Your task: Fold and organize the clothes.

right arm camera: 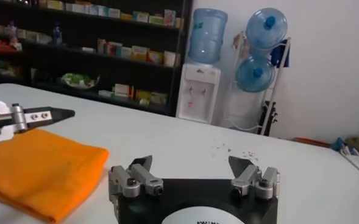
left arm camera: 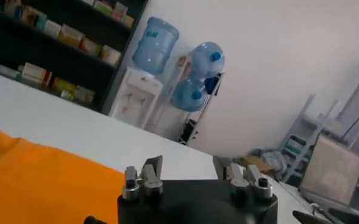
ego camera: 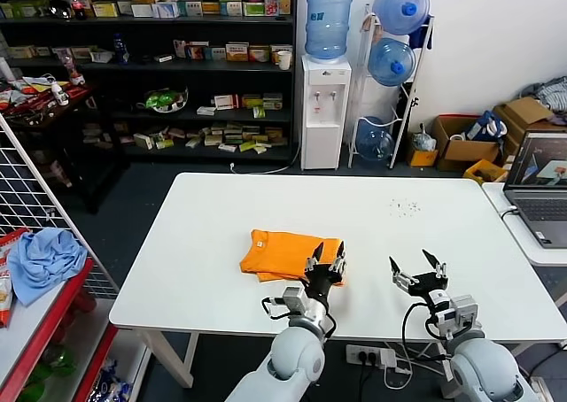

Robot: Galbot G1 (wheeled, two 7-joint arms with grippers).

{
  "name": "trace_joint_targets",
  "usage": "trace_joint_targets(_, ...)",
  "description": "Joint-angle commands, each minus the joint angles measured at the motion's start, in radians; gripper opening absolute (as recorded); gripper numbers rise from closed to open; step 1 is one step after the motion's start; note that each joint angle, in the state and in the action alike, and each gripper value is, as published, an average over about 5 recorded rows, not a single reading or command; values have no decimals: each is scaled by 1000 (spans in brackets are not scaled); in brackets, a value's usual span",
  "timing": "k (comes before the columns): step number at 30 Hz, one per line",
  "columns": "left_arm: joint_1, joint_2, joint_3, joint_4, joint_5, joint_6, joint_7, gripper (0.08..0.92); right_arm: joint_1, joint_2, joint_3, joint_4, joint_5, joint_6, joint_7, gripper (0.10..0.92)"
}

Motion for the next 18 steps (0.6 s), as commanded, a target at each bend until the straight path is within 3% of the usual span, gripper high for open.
trace_joint_targets(1, 149, 278, -76, -122, 253, -234, 91, 651, 8, 27, 29, -23, -42, 32, -90, 823)
trace_joint_targets(8, 225, 428, -223, -166, 272, -234, 71, 811, 25, 110, 81, -62, -84, 63, -124, 823)
trace_joint_targets(18, 257, 426, -352, -136, 370, -159, 106, 823, 34, 256, 250, -55, -206, 50, -198, 823)
